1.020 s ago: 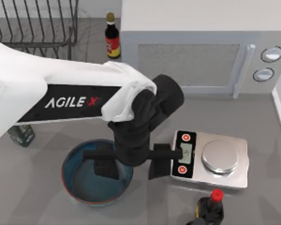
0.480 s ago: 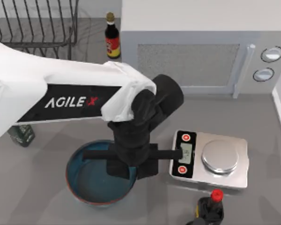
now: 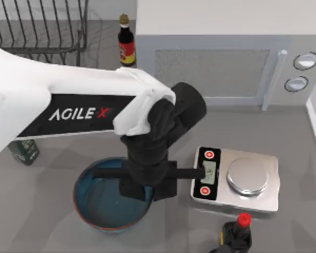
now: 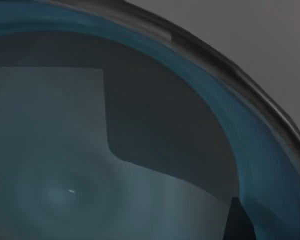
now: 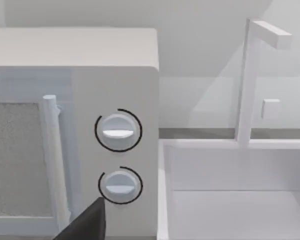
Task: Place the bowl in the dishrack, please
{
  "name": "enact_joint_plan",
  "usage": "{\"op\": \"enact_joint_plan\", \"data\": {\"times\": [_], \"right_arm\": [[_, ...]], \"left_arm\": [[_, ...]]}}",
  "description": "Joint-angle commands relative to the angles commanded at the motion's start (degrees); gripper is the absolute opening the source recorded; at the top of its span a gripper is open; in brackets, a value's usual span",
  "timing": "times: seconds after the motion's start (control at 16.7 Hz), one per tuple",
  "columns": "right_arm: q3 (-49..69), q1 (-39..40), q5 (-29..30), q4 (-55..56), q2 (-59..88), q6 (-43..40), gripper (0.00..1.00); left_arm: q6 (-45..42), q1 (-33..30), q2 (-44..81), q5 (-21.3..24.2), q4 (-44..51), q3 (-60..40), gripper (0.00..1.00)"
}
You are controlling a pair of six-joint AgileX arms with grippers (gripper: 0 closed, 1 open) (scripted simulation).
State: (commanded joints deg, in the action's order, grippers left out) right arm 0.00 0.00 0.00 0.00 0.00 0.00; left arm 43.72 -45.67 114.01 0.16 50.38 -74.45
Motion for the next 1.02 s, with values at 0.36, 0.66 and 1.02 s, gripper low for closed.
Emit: {"op": "enact_joint_plan", "data": {"times": [0.36,0.66,1.02], "right_arm": [[0.0,0.0,0.0,0.0,0.0,0.0,1.0],[0.0,0.0,0.0,0.0,0.0,0.0,1.0],[0.0,0.0,0.0,0.0,0.0,0.0,1.0]], "left_arm": [[-2.9,3.2,-6.4,3.1,15.5,-12.5,0.0],[-0.4,5.0,-8.3,3.3,33.8,-28.9,0.0],[0.9,-0.2,-3.2,-0.1,44.1,-41.2,0.0]]}}
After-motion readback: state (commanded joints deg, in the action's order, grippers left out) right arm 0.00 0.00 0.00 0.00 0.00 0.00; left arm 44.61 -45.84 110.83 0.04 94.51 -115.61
